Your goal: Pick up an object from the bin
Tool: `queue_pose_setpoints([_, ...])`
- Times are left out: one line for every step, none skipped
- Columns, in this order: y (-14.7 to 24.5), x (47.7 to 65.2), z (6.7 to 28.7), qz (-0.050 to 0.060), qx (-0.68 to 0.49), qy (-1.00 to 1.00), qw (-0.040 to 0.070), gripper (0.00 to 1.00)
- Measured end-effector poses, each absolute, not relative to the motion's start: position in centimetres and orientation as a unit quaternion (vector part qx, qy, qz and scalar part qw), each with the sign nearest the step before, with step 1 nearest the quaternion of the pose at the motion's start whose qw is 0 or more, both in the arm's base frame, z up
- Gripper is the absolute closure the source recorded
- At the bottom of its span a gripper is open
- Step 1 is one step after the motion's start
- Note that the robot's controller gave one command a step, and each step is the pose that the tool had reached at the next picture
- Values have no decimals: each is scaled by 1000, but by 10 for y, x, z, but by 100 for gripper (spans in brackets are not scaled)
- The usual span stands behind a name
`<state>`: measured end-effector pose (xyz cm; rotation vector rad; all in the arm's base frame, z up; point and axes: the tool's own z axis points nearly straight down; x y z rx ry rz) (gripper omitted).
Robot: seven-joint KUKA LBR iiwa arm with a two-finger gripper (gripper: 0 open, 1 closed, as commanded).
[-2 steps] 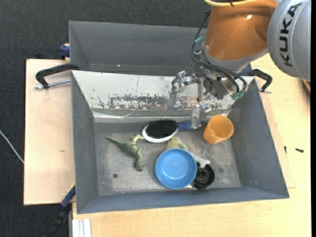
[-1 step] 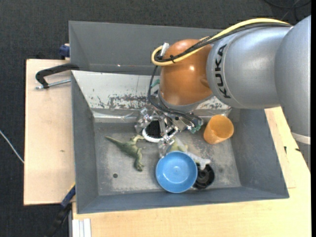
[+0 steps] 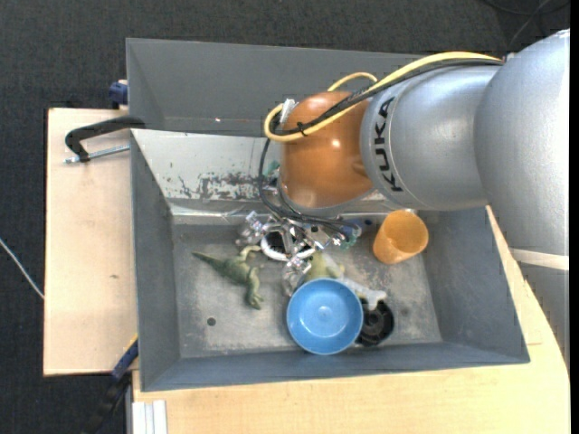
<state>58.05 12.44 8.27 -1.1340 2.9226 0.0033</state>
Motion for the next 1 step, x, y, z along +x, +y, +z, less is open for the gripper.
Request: queue_pose_setpoints([124,580,82,1,-362,932,3,100])
